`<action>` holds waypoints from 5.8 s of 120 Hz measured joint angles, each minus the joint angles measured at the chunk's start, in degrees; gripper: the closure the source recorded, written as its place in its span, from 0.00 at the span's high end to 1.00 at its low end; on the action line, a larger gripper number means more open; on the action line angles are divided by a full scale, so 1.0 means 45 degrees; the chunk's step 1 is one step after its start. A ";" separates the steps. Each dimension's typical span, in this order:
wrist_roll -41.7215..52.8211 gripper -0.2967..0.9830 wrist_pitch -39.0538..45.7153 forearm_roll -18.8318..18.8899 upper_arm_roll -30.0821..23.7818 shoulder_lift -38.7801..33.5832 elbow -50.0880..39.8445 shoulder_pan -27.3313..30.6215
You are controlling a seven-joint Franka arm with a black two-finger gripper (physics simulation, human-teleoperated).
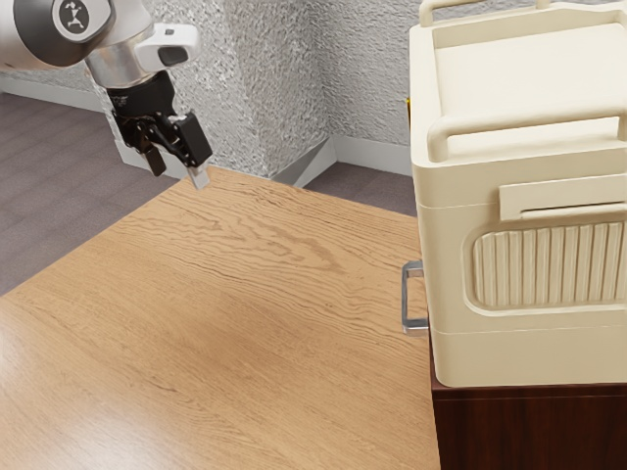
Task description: Pull the drawer handle with one arm to open the drawer
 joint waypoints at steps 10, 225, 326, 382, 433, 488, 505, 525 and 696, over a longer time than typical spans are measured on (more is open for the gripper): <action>0.0114 0.77 -0.0010 -0.0089 -0.0001 0.0000 0.0000 0.0096; -0.0985 0.77 0.1592 -0.0743 0.2762 -0.0791 0.0032 -0.2938; -0.2342 0.77 0.9264 -0.6181 0.0288 -0.5603 -1.1451 -0.1372; -0.2587 0.77 1.1081 -0.8220 -0.2333 -0.4405 -1.1757 -0.1496; -0.2723 0.77 1.3136 -0.9792 -0.2707 -0.2734 -1.1081 -0.1527; -0.2931 0.77 1.3585 -0.8265 -0.2698 -0.2139 -1.0719 -0.1650; -0.3027 0.77 1.3454 -0.8117 -0.2695 -0.2233 -1.0766 -0.1710; -0.3227 0.77 1.3123 -0.8068 -0.2677 -0.2426 -1.0864 -0.1661; -0.5252 0.77 1.1028 -0.5551 -0.0764 -0.4048 -1.2134 -0.1386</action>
